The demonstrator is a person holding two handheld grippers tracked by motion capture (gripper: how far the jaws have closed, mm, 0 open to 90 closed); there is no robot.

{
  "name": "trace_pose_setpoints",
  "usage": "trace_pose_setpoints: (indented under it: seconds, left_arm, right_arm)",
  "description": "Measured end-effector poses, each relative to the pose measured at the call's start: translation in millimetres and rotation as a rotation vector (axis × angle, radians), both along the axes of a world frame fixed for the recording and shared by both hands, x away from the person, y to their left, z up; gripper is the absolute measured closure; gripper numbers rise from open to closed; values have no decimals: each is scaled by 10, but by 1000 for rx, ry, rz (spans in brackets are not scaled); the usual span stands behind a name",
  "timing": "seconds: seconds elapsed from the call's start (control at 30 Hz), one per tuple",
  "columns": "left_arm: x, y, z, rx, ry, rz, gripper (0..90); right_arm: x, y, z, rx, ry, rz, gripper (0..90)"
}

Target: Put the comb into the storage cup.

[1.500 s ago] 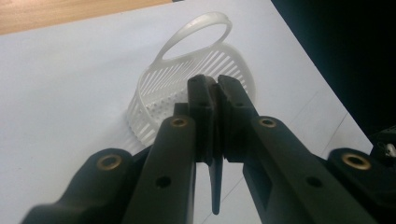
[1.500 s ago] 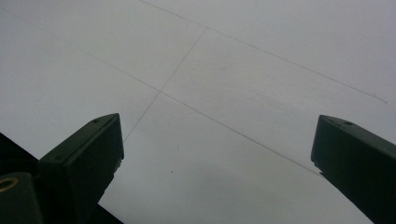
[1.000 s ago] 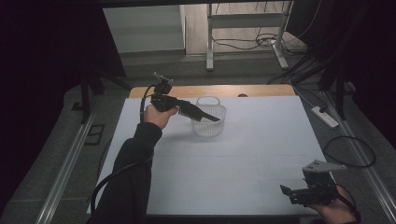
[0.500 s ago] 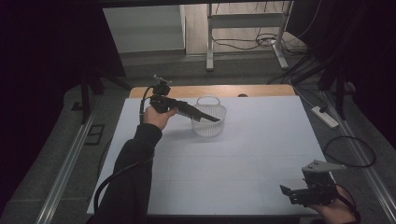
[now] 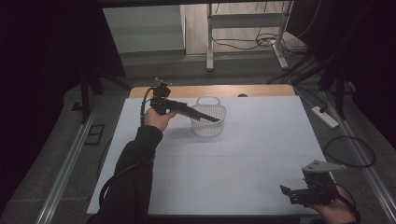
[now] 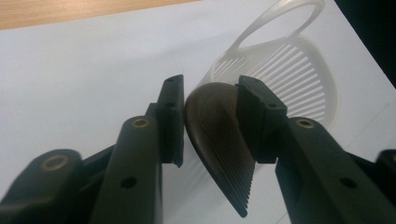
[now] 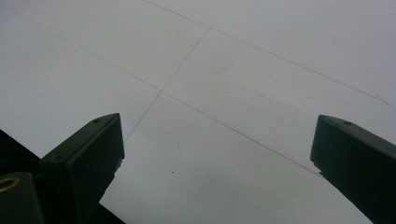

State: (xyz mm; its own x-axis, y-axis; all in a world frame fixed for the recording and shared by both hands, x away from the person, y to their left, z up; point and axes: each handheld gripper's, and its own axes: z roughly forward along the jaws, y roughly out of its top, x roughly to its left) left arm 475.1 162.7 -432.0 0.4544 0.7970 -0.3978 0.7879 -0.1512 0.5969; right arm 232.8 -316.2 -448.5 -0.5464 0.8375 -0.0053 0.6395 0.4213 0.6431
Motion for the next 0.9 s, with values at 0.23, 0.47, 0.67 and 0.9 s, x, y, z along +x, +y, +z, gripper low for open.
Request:
trace_pose_setpoints:
  seconds: [0.23,0.47,0.67,0.9]
  left_arm:
    - [-9,-18,8,28,-31,11,501]
    - [-17,-20,31,49,-57,28,344]
    - [-42,-22,67,73,-80,39,201]
    - [-87,1,105,75,-107,7,62]
  right_arm:
    - [-5,4,1,-3,-5,3,30]
    - [-5,6,1,-3,-5,5,30]
    - [-6,8,1,-2,-4,6,30]
    - [-7,9,1,-5,-5,7,29]
